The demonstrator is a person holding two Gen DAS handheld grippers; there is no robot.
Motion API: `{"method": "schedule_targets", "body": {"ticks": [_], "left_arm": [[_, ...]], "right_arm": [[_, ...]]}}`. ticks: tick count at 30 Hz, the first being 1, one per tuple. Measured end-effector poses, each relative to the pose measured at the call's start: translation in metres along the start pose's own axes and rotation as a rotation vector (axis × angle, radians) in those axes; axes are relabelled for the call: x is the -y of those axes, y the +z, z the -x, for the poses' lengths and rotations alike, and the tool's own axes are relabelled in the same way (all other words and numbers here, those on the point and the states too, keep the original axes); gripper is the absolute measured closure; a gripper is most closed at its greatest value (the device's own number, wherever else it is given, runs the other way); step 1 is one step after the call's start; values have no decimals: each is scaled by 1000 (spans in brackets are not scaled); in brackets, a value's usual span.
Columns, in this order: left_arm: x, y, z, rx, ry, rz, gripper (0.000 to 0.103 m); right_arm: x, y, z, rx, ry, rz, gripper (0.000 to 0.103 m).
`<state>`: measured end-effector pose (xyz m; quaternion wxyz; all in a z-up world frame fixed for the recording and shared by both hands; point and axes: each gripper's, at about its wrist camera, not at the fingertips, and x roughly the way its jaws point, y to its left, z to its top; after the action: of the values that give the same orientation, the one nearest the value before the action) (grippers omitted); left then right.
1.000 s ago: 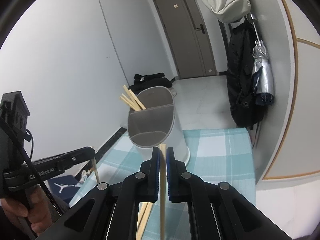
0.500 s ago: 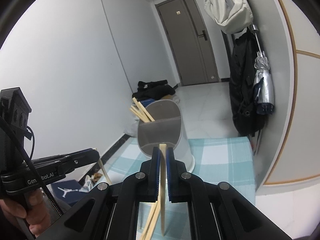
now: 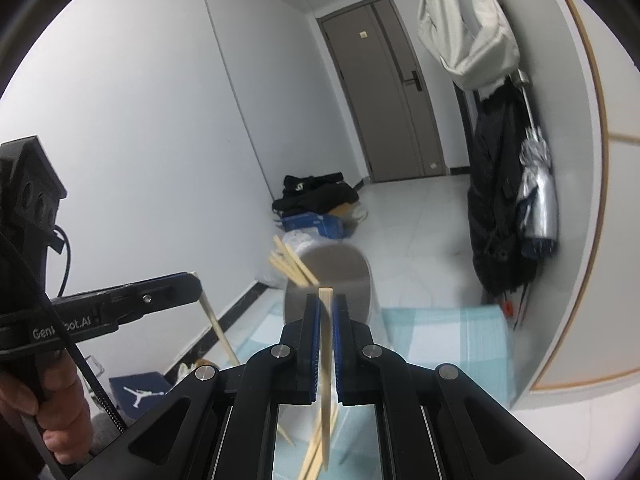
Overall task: Organize utensils
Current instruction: 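Lower the chopstick into the holder with the right gripper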
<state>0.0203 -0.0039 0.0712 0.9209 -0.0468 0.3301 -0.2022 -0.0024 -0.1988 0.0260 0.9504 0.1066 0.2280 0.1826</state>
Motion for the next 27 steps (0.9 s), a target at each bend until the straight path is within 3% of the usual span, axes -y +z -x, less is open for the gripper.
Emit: {"method": "schedule_targets", "body": {"ticks": [15, 27], "left_arm": [[-19, 84, -8, 80, -58, 71, 101], [-40, 117, -34, 139, -38, 127, 100]], "right_arm": [[-6, 117, -23, 86, 51, 33, 98], [1, 171, -75, 126, 71, 93, 98]]}}
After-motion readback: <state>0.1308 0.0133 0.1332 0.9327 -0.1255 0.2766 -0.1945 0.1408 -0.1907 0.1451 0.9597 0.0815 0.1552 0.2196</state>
